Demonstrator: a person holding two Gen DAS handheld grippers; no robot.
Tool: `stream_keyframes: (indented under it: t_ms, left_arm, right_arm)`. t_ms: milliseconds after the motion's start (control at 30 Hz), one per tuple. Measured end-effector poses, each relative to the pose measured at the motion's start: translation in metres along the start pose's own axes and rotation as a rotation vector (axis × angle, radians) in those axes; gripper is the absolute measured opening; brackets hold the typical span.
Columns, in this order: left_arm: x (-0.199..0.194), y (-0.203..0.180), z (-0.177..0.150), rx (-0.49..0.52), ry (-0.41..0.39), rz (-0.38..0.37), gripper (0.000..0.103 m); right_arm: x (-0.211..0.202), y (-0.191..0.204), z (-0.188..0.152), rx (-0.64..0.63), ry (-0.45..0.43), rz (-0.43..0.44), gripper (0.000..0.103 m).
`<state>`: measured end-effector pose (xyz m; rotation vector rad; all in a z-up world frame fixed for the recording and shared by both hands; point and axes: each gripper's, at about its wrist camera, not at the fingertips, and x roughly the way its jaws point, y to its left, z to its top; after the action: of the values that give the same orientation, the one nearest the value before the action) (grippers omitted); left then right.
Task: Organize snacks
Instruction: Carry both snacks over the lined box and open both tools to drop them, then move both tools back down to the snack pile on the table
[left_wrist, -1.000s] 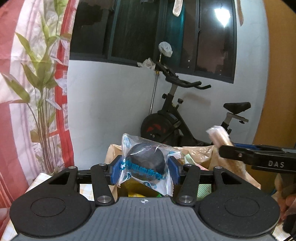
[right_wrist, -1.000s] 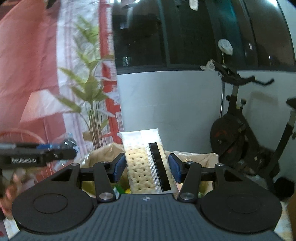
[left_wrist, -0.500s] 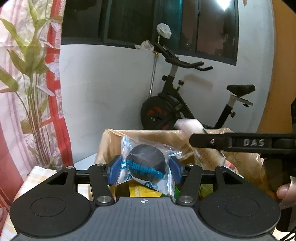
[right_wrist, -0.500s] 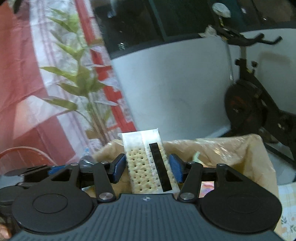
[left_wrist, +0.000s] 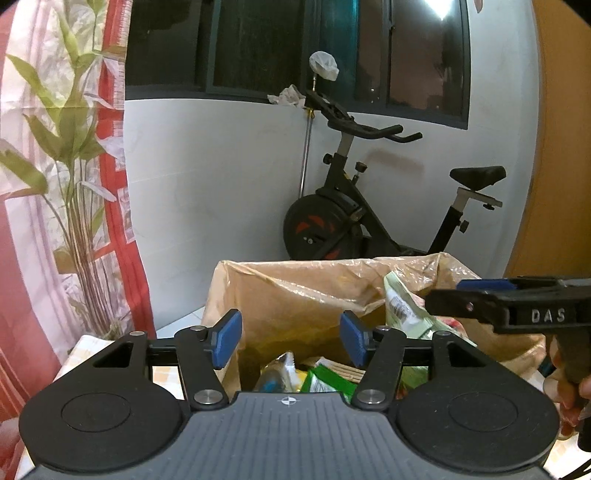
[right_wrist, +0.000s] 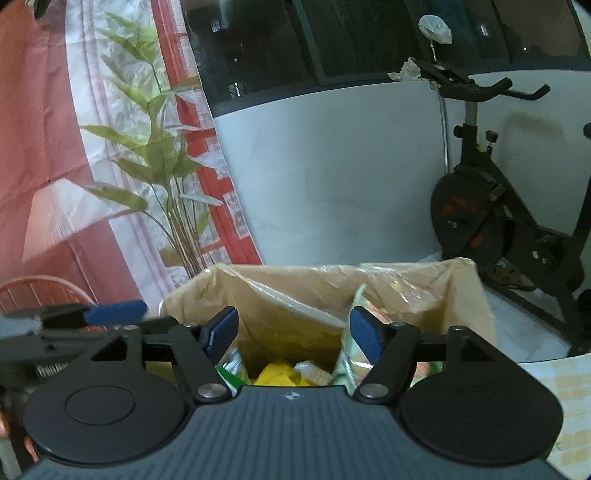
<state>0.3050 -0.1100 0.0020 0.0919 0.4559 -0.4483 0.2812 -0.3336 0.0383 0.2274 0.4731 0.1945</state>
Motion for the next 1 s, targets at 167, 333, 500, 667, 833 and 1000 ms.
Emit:
stream_keyframes:
  t_ms: [167,333,500,667,833,1000]
  left_arm:
    - [-0.020,0.001,-0.009,0.013,0.006,0.014,0.061]
    - [-0.041,0.006,-0.021,0.011,0.009,0.018,0.061]
    - [-0.058,0.010,-0.032,0.018,0.020,0.037,0.061]
    - [-0.072,0.017,-0.048,0.003,0.030,0.050,0.061]
    - [-0.083,0.020,-0.063,-0.012,0.039,0.065,0.061]
    - [-0.094,0.020,-0.079,-0.029,0.034,0.079,0.061]
  right_arm:
    - [-0.020,0.011,-0.013,-0.081,0.012,-0.035,0.070]
    - [-0.037,0.023,-0.028,-0.134,0.014,-0.054,0.070]
    - [-0.052,0.033,-0.042,-0.150,0.006,-0.062,0.070]
    - [-0.065,0.045,-0.055,-0.153,-0.013,-0.067,0.070]
    - [-0.075,0.055,-0.071,-0.143,-0.024,-0.066,0.070]
    - [-0.081,0.063,-0.092,-0.126,-0.021,-0.067,0.070]
